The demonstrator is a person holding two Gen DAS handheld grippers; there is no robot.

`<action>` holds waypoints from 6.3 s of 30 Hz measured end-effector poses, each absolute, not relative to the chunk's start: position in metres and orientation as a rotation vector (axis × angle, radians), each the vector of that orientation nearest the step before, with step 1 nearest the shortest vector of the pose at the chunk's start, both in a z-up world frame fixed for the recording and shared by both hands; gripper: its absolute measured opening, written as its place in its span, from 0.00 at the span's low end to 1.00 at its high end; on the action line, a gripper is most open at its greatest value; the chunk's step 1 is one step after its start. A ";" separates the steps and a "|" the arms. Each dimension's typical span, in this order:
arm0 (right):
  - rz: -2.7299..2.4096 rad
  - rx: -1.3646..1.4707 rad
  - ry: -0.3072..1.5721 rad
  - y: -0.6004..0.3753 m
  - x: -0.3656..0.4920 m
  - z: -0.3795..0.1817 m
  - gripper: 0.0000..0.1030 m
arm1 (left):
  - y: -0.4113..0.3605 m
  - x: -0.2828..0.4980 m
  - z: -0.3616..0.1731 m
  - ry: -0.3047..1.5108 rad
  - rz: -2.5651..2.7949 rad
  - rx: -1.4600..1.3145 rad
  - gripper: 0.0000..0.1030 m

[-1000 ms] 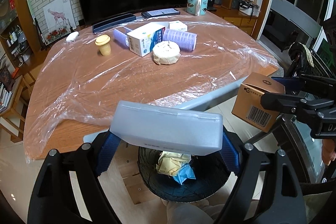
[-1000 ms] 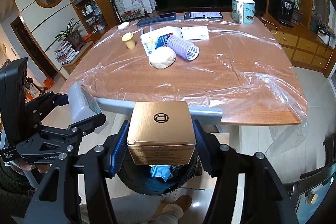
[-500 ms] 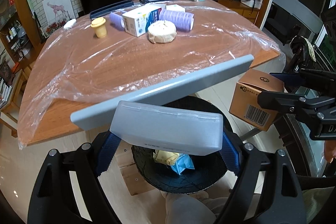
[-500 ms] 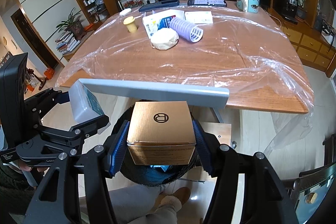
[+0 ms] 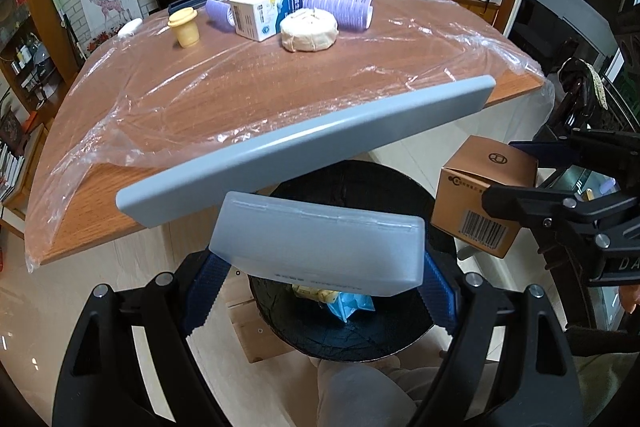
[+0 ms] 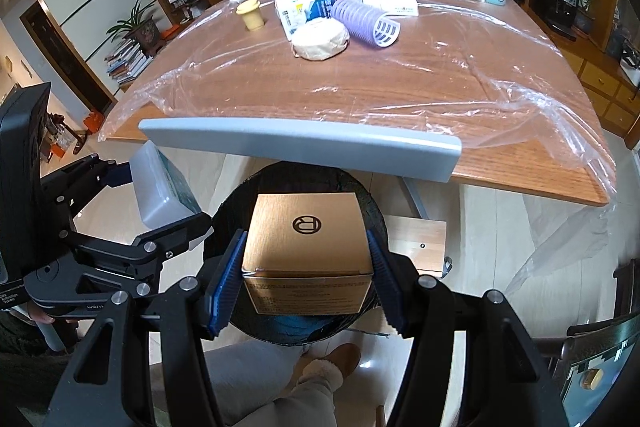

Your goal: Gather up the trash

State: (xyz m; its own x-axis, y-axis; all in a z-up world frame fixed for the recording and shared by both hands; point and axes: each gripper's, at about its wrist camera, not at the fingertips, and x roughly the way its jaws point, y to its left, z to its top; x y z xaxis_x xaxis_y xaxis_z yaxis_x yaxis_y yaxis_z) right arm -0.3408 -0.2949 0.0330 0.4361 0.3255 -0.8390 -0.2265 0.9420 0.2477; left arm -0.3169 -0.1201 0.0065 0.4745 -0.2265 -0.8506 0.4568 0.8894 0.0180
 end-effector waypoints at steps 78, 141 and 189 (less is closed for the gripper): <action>0.222 -0.031 0.807 -0.316 -0.260 0.085 0.90 | -0.062 -0.240 0.081 0.808 -0.277 0.135 0.94; 0.266 -0.065 1.027 -0.285 -0.104 0.024 0.62 | -0.082 -0.048 0.018 0.958 -0.430 0.203 0.41; 0.293 0.131 0.943 -0.305 -0.174 0.065 0.41 | -0.074 -0.130 0.061 0.893 -0.409 0.079 0.37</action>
